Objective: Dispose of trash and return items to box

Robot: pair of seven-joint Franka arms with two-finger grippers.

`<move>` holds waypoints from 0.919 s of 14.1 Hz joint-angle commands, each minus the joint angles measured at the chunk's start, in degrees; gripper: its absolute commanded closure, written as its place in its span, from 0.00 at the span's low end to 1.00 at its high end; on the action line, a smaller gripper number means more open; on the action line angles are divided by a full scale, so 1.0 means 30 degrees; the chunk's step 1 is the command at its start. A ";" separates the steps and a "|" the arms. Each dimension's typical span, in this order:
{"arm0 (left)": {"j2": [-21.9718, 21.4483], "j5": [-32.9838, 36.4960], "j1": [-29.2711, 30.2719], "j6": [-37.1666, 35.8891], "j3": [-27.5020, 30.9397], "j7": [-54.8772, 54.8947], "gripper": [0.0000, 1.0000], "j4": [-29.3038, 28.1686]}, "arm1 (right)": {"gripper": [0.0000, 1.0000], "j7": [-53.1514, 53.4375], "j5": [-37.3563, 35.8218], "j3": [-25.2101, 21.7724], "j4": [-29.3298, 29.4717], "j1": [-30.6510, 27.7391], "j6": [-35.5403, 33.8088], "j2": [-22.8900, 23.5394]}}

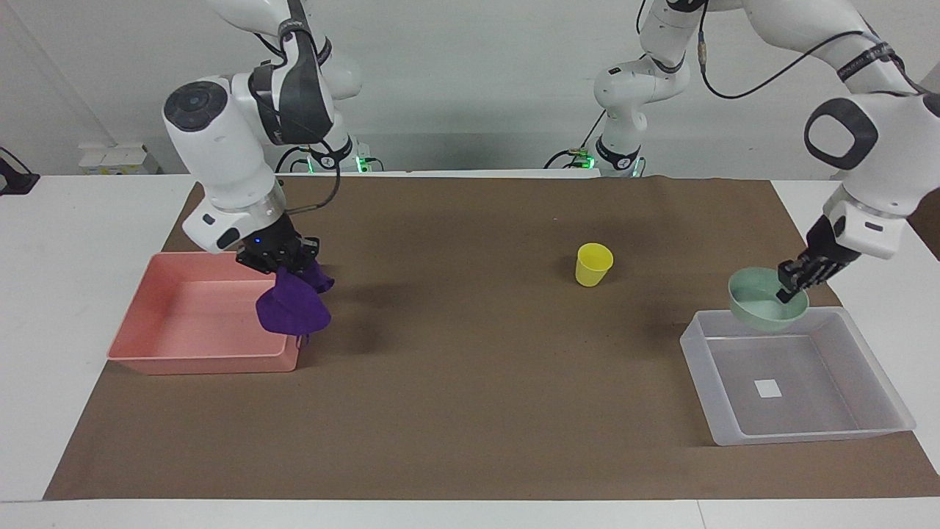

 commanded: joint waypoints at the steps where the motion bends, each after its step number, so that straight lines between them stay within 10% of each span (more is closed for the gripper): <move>1: 0.2555 0.1070 0.0019 0.1588 0.0471 -0.0239 1.00 0.1318 | 0.99 -0.1812 -0.0101 0.0129 -0.1402 -0.1756 -0.0212 -0.0685; 5: 0.3967 0.2071 0.0135 0.3554 0.0620 -0.0123 0.95 -0.0058 | 0.99 -0.2754 -0.0189 0.0128 -0.4769 -0.2931 0.1308 -0.1886; 7: 0.3939 0.2071 0.0225 0.3265 0.0649 -0.0064 0.20 0.0085 | 0.98 -0.3193 -0.0189 0.0128 -0.6060 -0.3458 0.2418 -0.1772; 13: -0.0331 0.2042 -0.1062 -0.2231 0.0532 -0.0327 0.05 0.0672 | 0.74 -0.3430 -0.0218 0.0128 -0.8116 -0.3607 0.6027 -0.0717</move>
